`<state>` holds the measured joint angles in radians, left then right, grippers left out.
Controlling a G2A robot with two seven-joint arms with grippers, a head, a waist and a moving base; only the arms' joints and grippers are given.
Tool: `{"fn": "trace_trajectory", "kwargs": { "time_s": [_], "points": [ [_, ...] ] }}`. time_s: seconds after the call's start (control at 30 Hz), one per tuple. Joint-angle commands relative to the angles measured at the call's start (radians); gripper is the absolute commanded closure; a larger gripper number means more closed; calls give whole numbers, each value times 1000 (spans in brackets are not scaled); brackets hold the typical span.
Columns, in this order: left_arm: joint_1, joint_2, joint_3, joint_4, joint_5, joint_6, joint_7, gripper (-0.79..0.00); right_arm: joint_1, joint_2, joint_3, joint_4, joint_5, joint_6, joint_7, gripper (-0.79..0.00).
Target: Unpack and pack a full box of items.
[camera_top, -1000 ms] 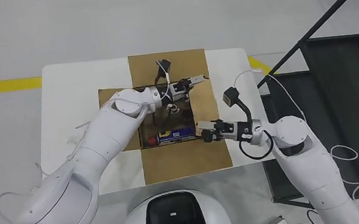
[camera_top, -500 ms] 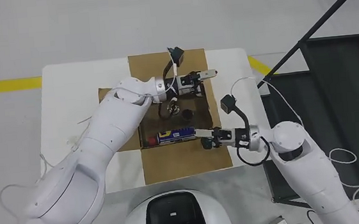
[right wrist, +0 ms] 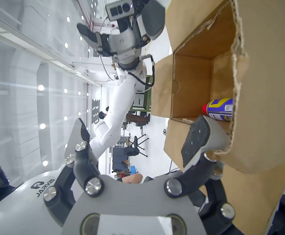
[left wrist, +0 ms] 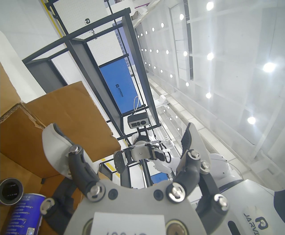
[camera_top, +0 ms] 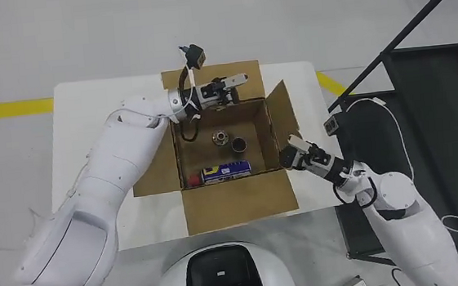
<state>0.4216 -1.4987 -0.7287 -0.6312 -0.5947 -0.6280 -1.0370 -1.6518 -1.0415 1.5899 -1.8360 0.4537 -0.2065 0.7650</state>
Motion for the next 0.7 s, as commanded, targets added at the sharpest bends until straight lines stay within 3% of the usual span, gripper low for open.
{"fn": "trace_trajectory", "kwargs": {
  "time_s": [0.0, 0.13, 0.37, 0.5, 0.67],
  "points": [
    [35, 31, -35, -56, 44, 11, 12, -785, 3, 0, 14, 12, -50, -2, -65, -785],
    [144, 98, -131, -219, 125, 70, 45, -785, 7, -7, -1, 35, -201, 17, -248, -785],
    [404, 210, -359, -622, 302, 223, 85, -785, 71, -17, -57, 133, -281, 72, -343, -785],
    [547, 250, -483, -827, 359, 297, 88, -785, 102, -23, -88, 177, -290, 76, -359, -785],
    [666, 277, -589, -952, 382, 346, 109, -785, 152, -31, -140, 229, -307, 101, -347, -785]
  ]
}}
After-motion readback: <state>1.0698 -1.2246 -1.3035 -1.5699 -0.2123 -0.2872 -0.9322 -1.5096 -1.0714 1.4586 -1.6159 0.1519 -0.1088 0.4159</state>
